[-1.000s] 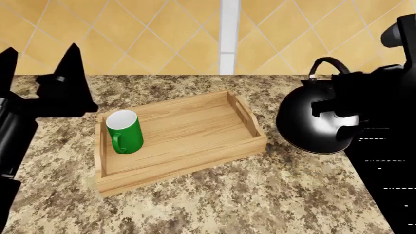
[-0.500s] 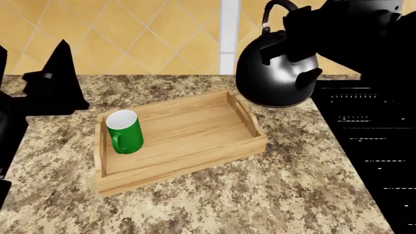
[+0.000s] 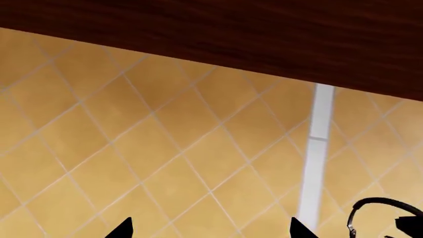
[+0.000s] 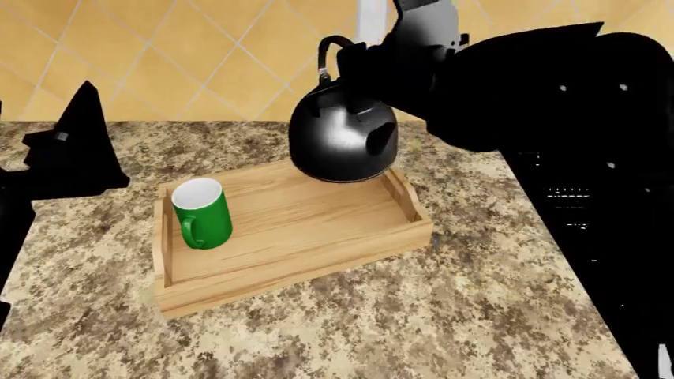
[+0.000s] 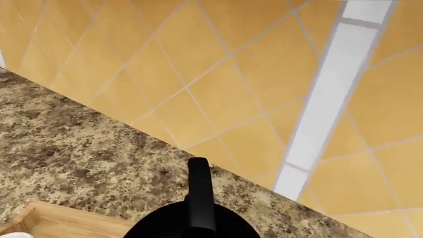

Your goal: Pick the kettle from the counter and place it on the tray. Then pick the mug from the cabinet and place it on the tray. Then close the cabinet doors.

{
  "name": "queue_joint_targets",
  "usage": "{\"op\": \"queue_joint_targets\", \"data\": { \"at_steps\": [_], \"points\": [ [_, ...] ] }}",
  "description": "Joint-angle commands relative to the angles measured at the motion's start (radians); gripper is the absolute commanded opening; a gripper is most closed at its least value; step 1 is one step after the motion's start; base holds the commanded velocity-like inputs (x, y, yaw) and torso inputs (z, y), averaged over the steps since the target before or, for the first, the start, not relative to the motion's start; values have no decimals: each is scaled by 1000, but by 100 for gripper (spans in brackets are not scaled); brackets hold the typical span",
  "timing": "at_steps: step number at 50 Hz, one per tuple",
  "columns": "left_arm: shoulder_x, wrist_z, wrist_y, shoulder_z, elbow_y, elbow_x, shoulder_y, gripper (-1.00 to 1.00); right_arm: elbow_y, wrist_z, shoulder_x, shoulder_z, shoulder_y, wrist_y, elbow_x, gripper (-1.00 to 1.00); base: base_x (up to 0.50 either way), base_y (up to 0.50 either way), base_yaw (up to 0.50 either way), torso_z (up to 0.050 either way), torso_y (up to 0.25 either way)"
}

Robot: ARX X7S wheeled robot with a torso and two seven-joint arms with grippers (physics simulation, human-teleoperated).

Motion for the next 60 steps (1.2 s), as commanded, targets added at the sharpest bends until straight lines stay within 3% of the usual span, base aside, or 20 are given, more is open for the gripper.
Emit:
{"op": "queue_joint_targets", "data": {
  "at_steps": [1,19,49,50,60],
  "points": [
    [8,18,17,-17,-14,18,41,100,87,-93,-78,-33,-80,-111,-92,-100,0,0,0,0,10],
    [14,24,21,-19,-29,21,49,100,105,-135,-84,-54,-185,-175,-111,-100,0,0,0,0,0],
    [15,25,23,-24,-39,20,56,100,143,-172,-95,-67,-219,-205,-117,-100,0,0,0,0,0],
    [19,30,26,-24,-39,27,63,100,143,-174,-95,-68,-219,-205,-117,100,0,0,0,0,0],
    [23,33,32,-28,-41,33,73,100,152,-180,-96,-70,-217,-201,-113,100,0,0,0,0,0]
  ]
}}
